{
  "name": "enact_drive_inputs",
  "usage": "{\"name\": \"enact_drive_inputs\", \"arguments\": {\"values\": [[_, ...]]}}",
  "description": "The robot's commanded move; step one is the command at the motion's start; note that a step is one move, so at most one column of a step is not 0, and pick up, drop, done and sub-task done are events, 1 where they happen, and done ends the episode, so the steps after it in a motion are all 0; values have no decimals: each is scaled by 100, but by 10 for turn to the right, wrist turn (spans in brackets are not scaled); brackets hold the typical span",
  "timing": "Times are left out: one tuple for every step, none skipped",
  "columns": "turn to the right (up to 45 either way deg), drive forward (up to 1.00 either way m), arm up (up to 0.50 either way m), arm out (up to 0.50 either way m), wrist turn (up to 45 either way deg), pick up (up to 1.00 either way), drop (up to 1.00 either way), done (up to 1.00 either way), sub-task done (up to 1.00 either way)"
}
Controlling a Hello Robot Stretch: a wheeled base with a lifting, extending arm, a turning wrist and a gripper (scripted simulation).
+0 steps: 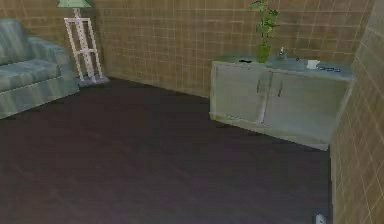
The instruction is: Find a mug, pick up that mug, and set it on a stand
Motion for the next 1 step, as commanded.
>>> {"name": "enact_drive_inputs", "arguments": {"values": [[-450, 0, 0, 0, 0, 0, 0, 0, 0]]}}
